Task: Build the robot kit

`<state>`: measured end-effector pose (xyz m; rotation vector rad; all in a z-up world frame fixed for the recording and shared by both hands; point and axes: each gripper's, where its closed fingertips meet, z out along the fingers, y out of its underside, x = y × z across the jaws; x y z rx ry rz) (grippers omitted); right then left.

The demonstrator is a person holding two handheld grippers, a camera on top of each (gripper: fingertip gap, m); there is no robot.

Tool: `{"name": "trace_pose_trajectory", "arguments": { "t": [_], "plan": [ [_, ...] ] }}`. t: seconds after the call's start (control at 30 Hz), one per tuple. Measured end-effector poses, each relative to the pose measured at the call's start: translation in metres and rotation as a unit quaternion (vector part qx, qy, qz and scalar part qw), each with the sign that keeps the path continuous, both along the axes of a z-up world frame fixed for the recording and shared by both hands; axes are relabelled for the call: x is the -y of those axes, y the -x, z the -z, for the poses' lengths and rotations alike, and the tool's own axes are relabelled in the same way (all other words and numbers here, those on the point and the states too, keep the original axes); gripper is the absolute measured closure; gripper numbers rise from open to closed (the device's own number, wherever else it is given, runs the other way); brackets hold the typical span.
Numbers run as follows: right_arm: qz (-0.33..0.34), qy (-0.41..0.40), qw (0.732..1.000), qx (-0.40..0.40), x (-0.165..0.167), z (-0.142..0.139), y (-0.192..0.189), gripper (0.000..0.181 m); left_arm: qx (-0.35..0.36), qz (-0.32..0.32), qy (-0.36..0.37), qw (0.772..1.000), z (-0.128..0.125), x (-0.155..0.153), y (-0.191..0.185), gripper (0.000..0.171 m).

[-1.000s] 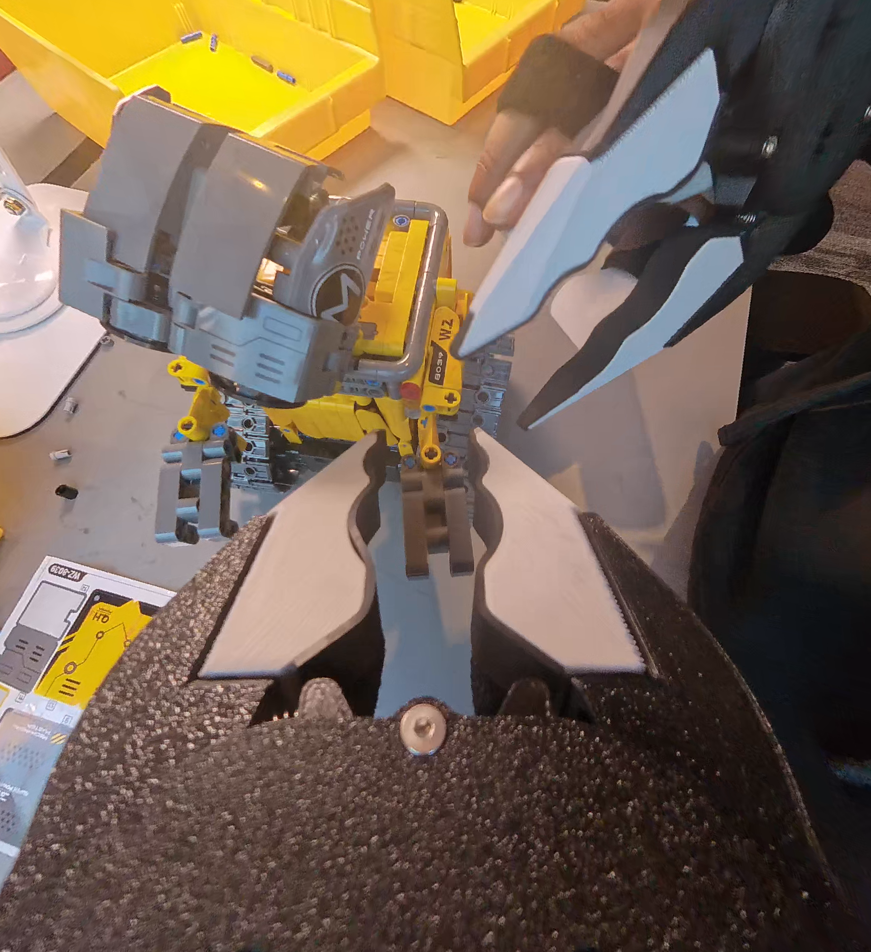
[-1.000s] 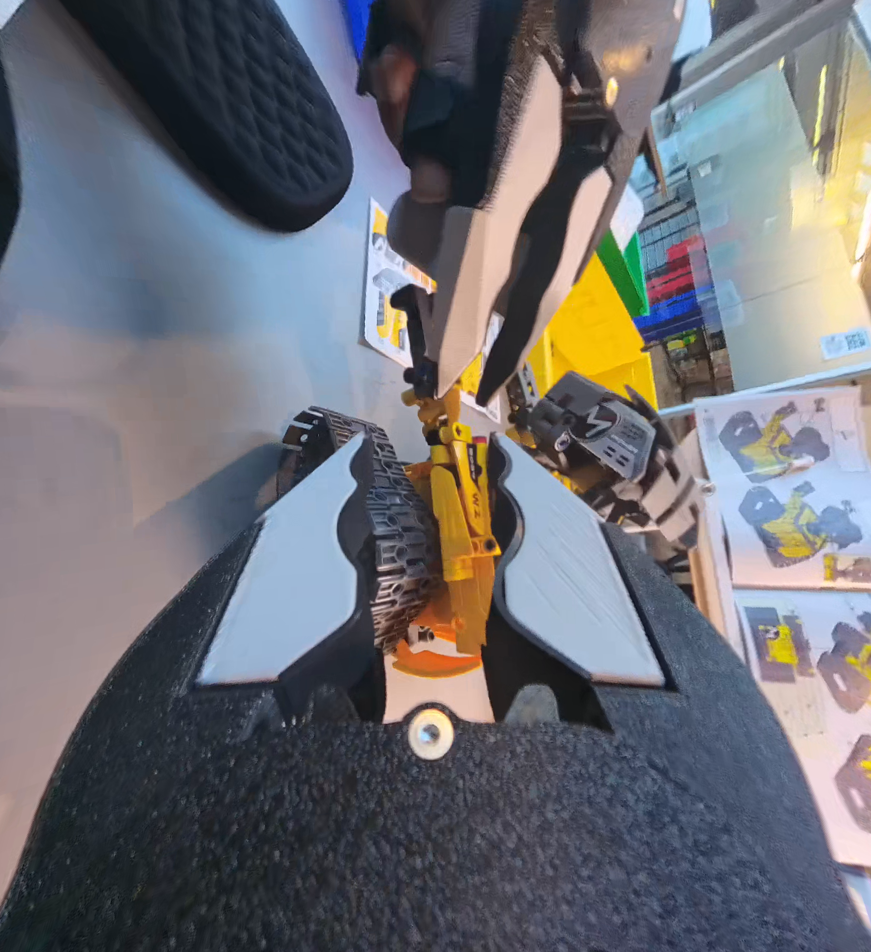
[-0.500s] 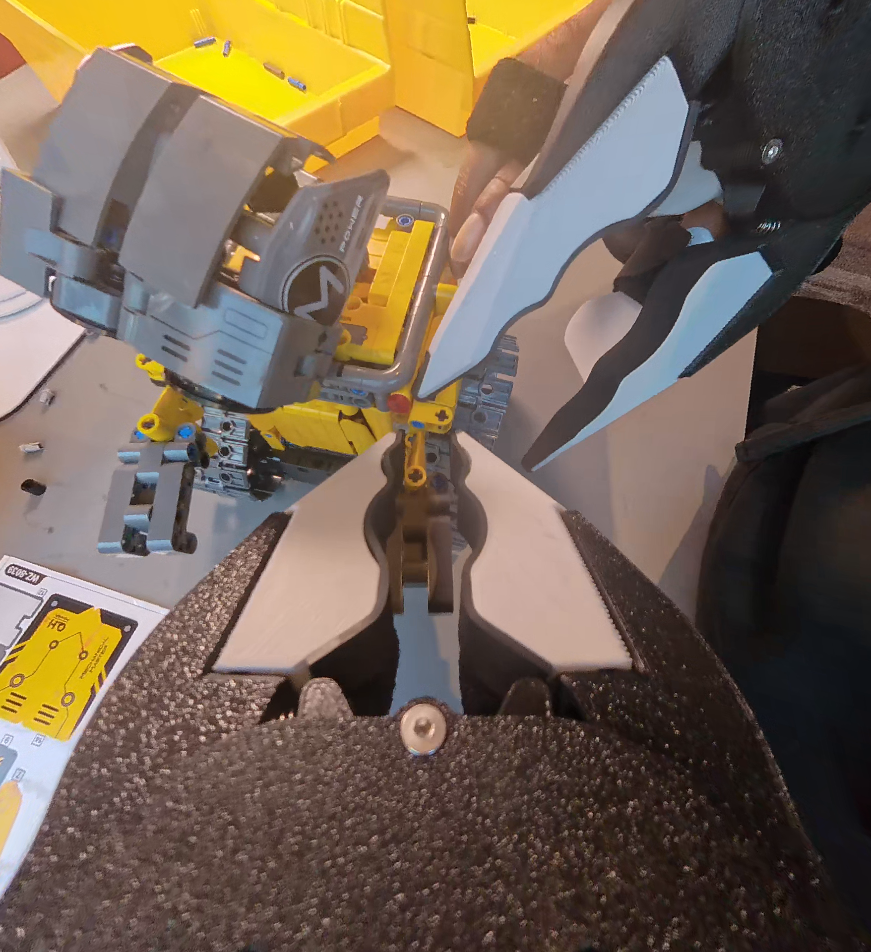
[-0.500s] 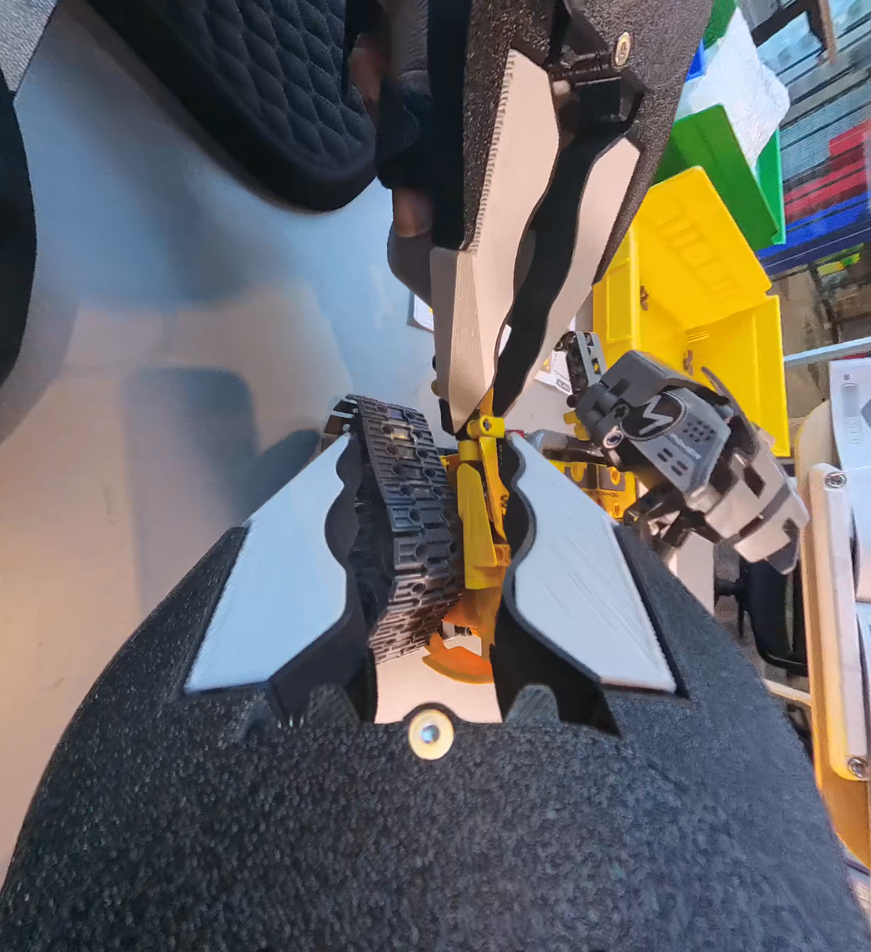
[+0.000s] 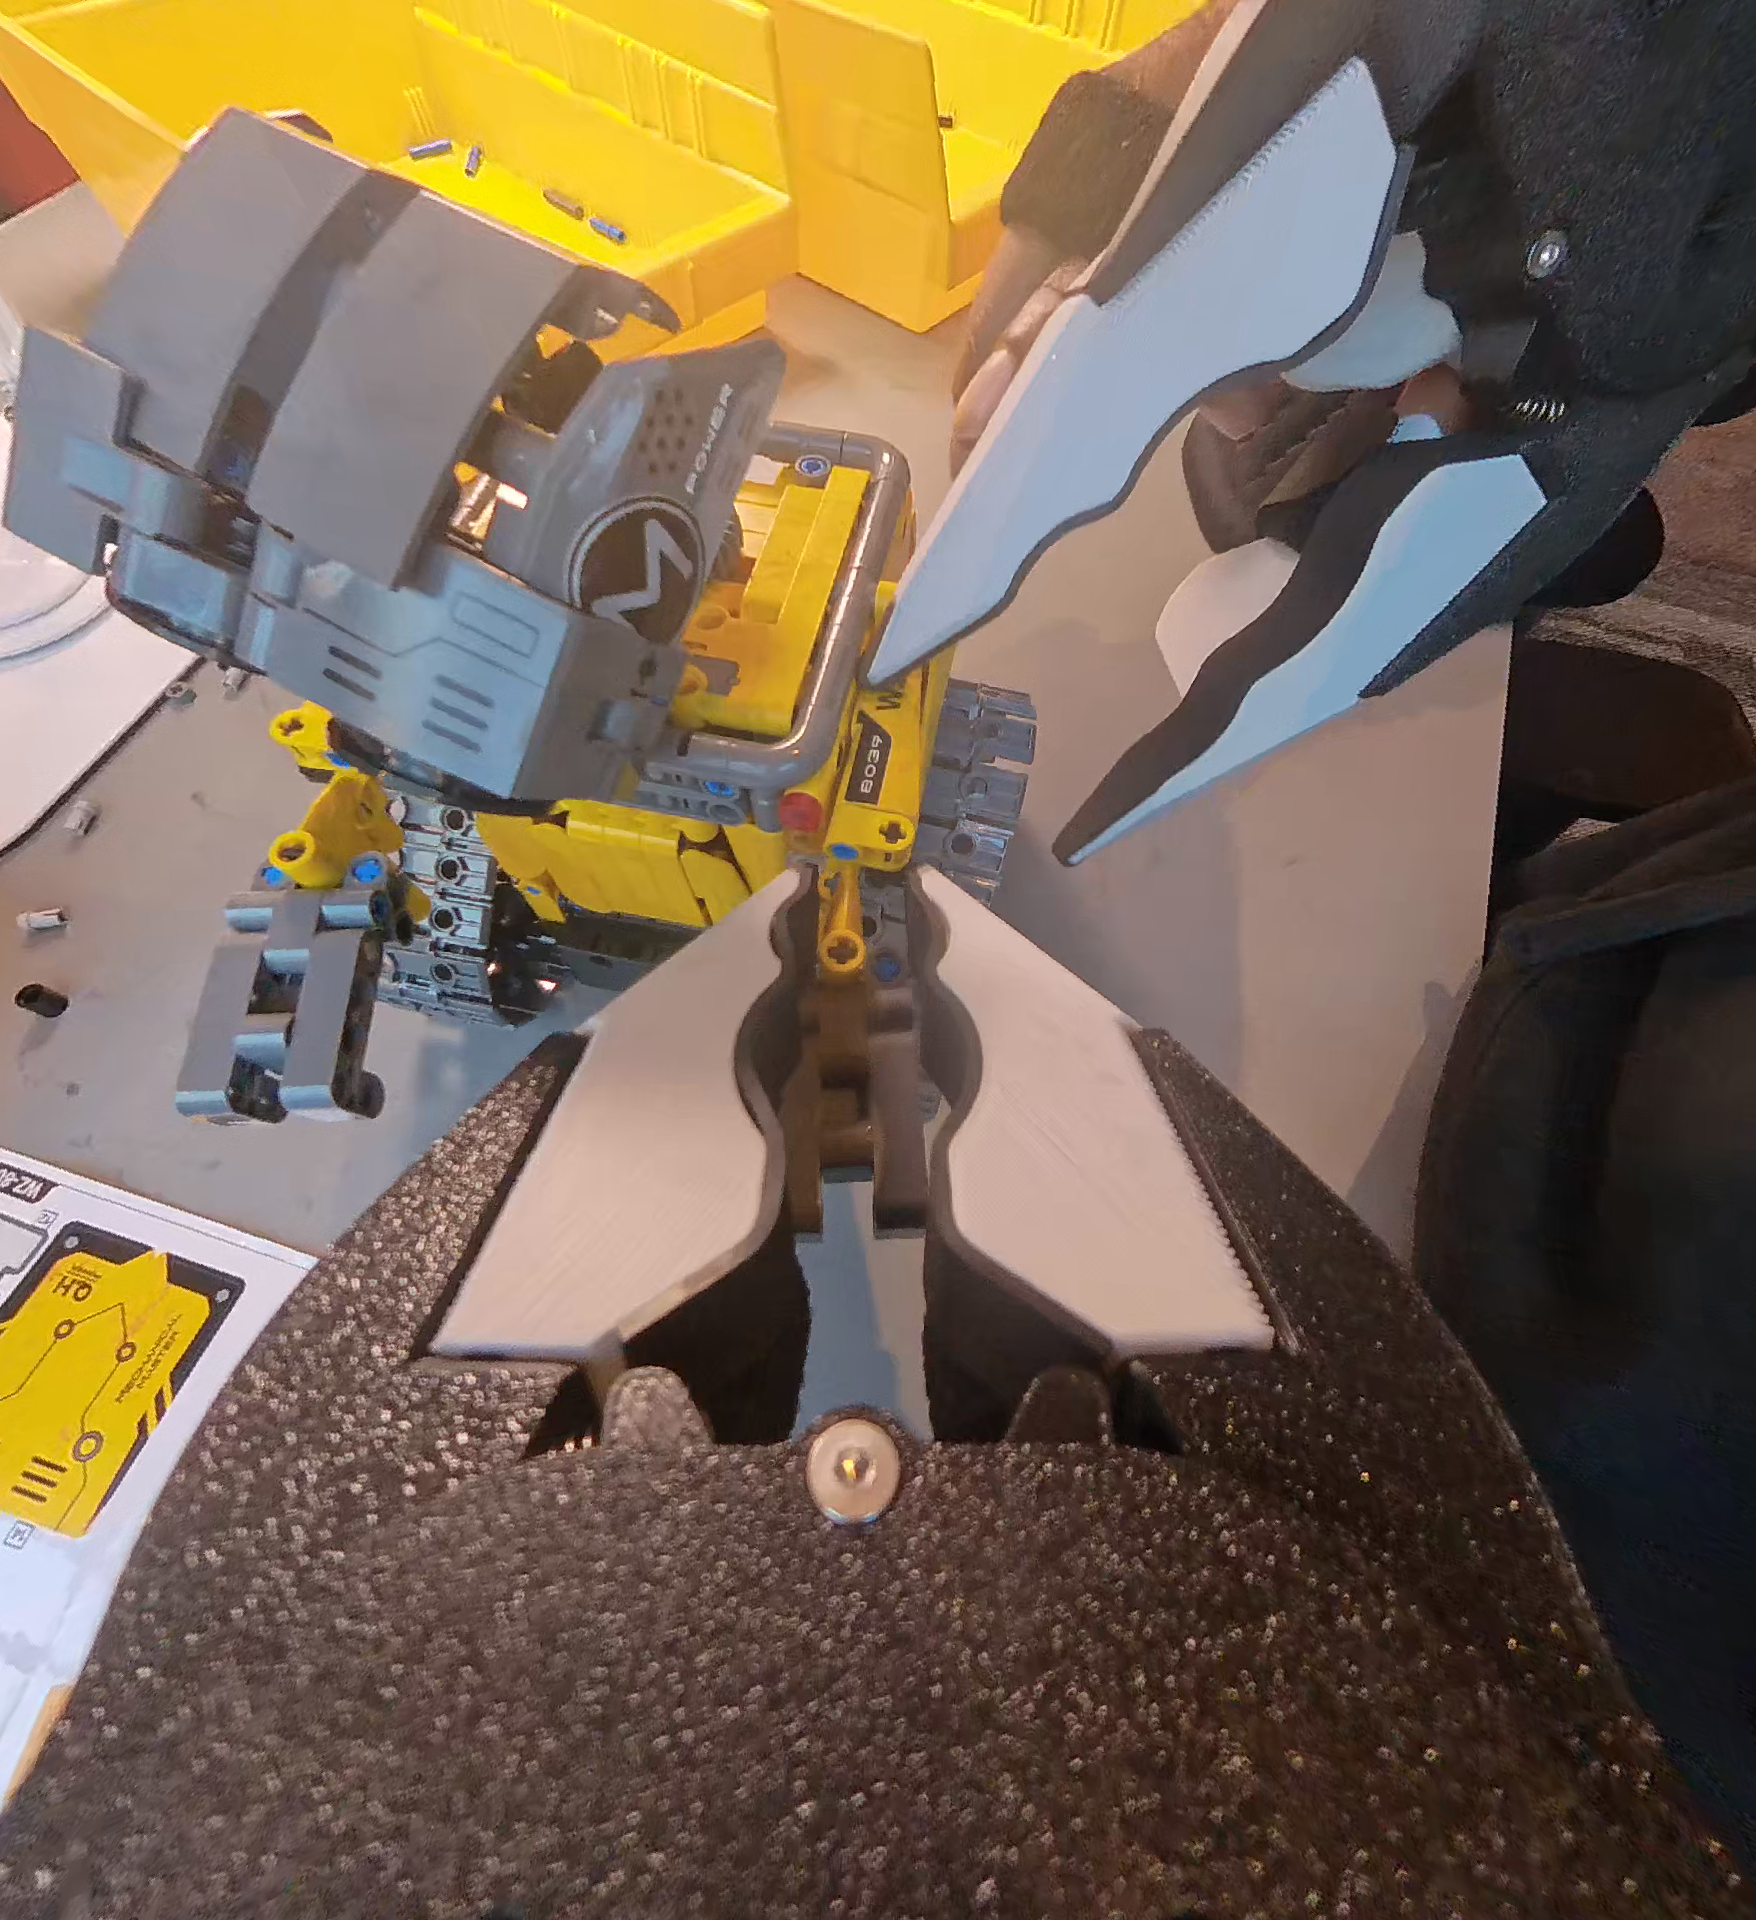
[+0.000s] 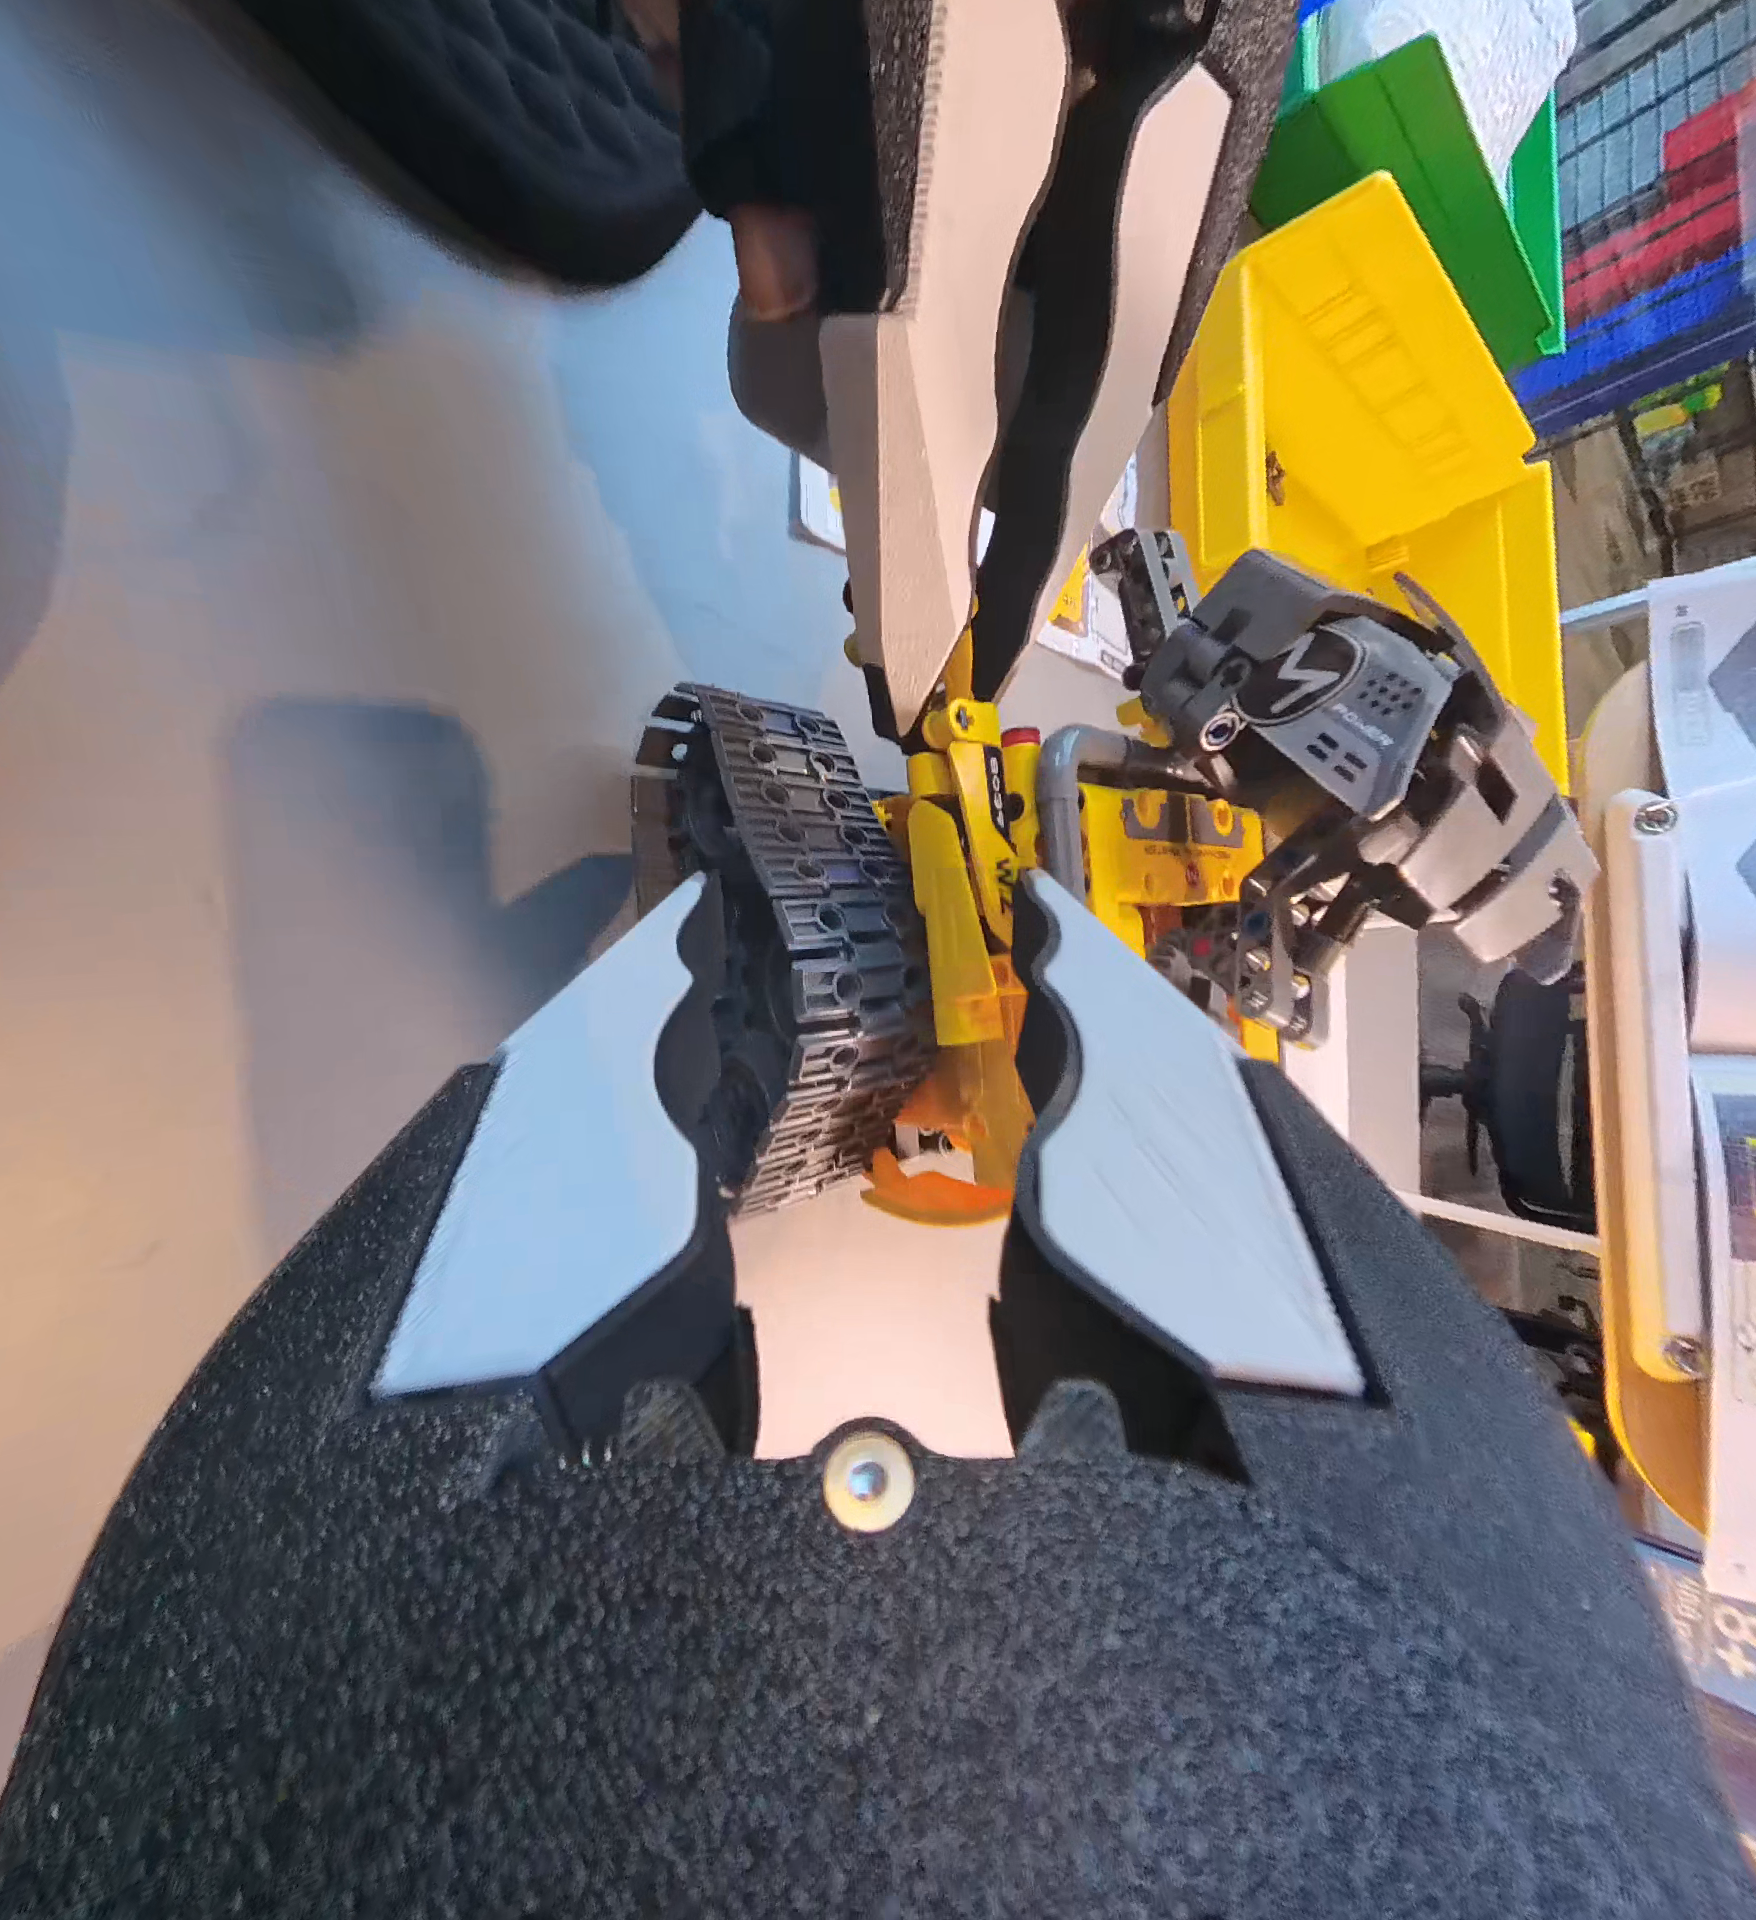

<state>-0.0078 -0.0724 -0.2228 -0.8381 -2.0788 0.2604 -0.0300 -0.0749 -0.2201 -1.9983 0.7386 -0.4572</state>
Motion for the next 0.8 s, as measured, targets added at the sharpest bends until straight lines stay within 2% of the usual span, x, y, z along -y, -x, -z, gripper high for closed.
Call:
{"name": "trace_pose_trajectory", "arguments": {
  "t": [0.5, 0.67, 0.8],
  "plan": [
    [-0.032, -0.041, 0.998, 0.027, 0.007, 0.004, 0.009, 0.121, 0.012, -0.002, -0.008, 1.000, 0.000, 0.000, 0.001, 0.157],
    [-0.050, -0.090, 0.995, 0.008, 0.005, 0.004, 0.011, 0.122, 0.028, -0.001, -0.002, 1.000, -0.001, 0.000, 0.002, 0.157],
    [-0.077, -0.105, 0.991, -0.015, 0.017, 0.003, 0.014, 0.126, 0.030, 0.001, -0.001, 1.000, -0.001, -0.001, 0.001, 0.157]
  ]
}}
